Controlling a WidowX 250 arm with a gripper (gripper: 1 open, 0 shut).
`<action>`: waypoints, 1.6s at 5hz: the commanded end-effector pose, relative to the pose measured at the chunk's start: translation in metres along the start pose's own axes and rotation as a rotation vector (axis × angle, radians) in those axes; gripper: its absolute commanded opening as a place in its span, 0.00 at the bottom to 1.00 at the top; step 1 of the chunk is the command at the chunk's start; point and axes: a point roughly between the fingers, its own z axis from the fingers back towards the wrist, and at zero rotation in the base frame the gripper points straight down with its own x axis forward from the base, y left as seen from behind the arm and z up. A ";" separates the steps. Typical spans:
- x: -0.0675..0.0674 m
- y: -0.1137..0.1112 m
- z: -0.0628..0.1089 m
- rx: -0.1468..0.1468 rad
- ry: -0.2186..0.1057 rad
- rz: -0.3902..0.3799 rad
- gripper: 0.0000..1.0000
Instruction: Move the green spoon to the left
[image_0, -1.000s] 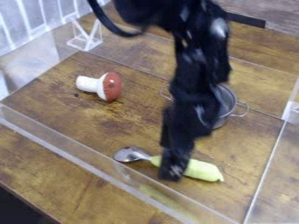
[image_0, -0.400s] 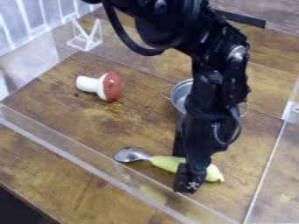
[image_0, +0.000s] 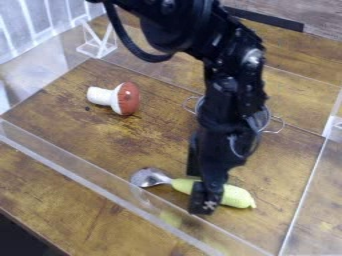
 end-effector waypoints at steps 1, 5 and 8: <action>0.004 0.009 0.012 0.029 -0.043 0.006 1.00; 0.007 0.005 0.017 0.070 -0.072 -0.069 1.00; 0.010 0.010 0.019 0.099 -0.088 0.009 1.00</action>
